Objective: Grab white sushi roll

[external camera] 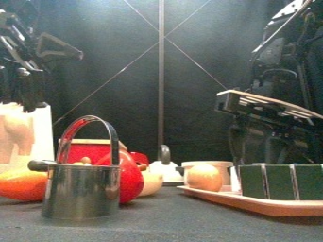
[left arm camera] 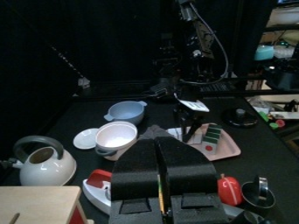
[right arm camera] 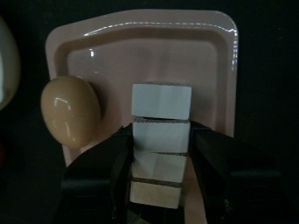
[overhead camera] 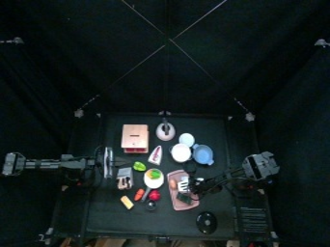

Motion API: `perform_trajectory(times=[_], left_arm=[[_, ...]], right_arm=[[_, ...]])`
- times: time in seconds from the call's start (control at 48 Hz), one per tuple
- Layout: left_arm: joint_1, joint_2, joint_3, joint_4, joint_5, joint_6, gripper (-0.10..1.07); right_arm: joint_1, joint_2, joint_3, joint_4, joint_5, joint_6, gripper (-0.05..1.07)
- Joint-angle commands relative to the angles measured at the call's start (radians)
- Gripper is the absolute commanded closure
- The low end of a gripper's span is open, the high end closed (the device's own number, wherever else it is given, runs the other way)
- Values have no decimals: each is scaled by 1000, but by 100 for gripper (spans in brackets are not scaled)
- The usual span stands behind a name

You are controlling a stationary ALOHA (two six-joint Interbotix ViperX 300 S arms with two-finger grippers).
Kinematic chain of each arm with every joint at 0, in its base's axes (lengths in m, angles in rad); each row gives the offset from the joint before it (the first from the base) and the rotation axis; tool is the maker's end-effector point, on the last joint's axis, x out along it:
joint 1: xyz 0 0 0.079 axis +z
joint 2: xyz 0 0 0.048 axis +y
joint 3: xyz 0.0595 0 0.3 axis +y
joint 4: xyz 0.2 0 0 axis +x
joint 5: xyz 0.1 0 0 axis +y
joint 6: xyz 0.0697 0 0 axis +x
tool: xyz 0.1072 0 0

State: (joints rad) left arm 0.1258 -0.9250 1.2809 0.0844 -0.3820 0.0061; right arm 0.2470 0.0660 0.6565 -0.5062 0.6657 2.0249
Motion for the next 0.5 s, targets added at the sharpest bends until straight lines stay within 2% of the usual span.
perform_trajectory(times=[0.0, 0.167, 0.479], left_arm=[[3, 6, -12, 0, -9, 0, 99], [3, 6, -12, -2, -9, 0, 99], [3, 5, -11, -2, -8, 0, 99]], right_arm=[[-6, -63, -29, -26, 3, 0, 52], [-6, -104, -40, -81, 14, 0, 53], [-11, -107, -32, -95, 15, -3, 53]])
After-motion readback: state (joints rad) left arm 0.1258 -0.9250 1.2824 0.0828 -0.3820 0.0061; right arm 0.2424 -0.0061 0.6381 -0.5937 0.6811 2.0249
